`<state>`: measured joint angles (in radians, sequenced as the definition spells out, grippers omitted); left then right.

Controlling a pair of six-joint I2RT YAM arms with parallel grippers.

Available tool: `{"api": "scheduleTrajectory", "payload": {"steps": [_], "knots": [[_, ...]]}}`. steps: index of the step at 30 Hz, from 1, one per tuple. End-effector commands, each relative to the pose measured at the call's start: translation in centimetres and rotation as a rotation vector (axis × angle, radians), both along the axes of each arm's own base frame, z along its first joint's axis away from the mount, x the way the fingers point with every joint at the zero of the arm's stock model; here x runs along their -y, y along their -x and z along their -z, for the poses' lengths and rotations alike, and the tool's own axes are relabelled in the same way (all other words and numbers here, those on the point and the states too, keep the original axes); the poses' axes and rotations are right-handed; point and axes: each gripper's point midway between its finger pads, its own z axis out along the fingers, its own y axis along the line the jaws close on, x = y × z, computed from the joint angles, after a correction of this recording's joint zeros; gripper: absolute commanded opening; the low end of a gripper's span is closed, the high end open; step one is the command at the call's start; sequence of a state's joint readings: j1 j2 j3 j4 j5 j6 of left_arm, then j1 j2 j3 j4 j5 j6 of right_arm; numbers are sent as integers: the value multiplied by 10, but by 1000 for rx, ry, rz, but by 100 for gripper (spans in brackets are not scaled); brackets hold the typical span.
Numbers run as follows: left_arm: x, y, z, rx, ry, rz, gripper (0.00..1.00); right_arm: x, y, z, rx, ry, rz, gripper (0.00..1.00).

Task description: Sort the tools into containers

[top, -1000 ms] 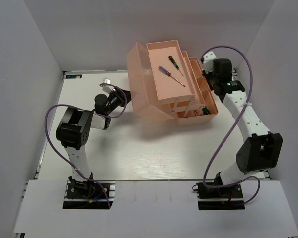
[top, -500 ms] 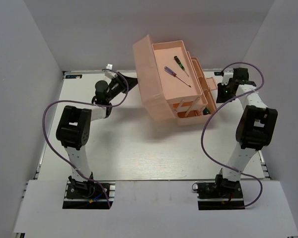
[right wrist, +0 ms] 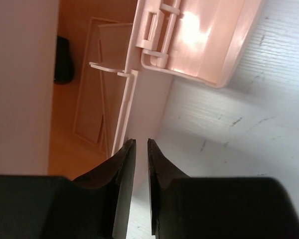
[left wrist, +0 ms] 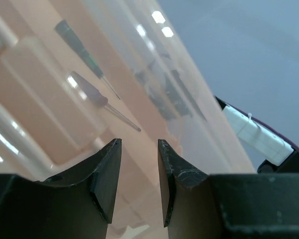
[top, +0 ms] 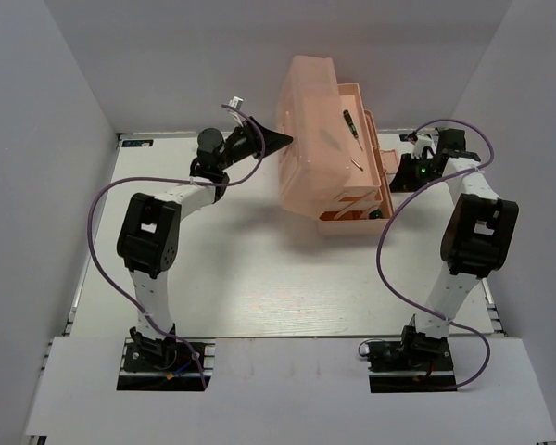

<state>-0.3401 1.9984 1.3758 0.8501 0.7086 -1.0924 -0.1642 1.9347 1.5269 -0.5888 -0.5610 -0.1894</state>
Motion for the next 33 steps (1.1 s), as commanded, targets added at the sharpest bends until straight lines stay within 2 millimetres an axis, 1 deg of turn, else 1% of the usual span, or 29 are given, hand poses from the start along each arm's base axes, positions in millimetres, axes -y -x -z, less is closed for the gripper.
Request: {"api": "scheduleTrajectory", "payload": {"steps": [1,2,3,4,5,7,8,9,10,11,12,14,16,17,18,19,21,22,23,24,25,26,27,28,29,30,31,32,33], "knots": [[10,9,-7,10,-14,61,47,-30,2,-25,9,-146,-69,22],[15,9,-3,-2,-17,70,47,-32,2,-25,0,-158,-70,22],[16,11,-3,-1,-20,82,47,-32,3,-24,-3,-155,-69,22],[16,11,-7,8,-18,82,47,-31,2,-21,-7,-146,-64,21],[20,13,-9,7,-18,91,47,-28,-1,-21,-2,-131,-49,21],[21,14,-8,16,-24,98,47,-23,-2,-17,-6,-114,-34,21],[21,13,-11,17,-24,98,47,-18,-1,-14,-13,-84,-17,21],[21,13,-11,25,-28,96,48,-17,0,-15,-7,-79,-14,21],[20,14,-26,73,-24,92,48,-16,-3,-14,8,-73,-9,21],[21,13,-28,66,-26,92,48,-14,1,-9,-7,-76,-3,21],[26,19,-31,81,-34,121,48,-13,1,-11,0,-77,-2,21],[31,23,-46,119,-24,138,48,-14,2,-10,-7,-80,0,21],[32,23,-44,113,-29,151,48,-9,0,-10,-7,-60,19,21],[35,28,-50,124,-25,159,48,-7,0,-13,-1,-48,25,19],[33,32,-65,160,-13,158,48,-4,1,-11,-4,-28,33,19],[32,37,-73,190,-6,166,48,0,3,-16,10,-6,39,19],[29,49,-92,259,12,173,49,9,5,-18,24,42,60,19],[24,62,-111,320,27,182,49,16,9,-21,38,79,76,19],[21,69,-123,351,36,180,50,26,9,-21,50,125,97,20],[19,75,-127,387,25,179,50,29,15,-14,37,146,111,23],[17,78,-123,372,5,175,50,43,16,-24,70,215,143,23],[8,86,-136,402,-8,155,53,48,16,-23,79,236,154,25],[5,84,-126,427,-59,114,58,52,20,-23,81,255,168,28],[3,80,-106,349,-126,94,61,64,22,-27,97,309,190,31],[-6,79,-111,352,-162,15,69,67,23,-28,100,324,196,35],[-16,68,-93,371,-251,-54,69,70,28,-27,102,334,204,44],[-23,63,-68,288,-333,-91,72,74,28,-32,124,358,208,51],[-34,51,-60,264,-388,-180,84,74,32,-35,131,364,207,67],[-40,49,-43,240,-446,-200,85,74,34,-37,137,360,206,77]]}}
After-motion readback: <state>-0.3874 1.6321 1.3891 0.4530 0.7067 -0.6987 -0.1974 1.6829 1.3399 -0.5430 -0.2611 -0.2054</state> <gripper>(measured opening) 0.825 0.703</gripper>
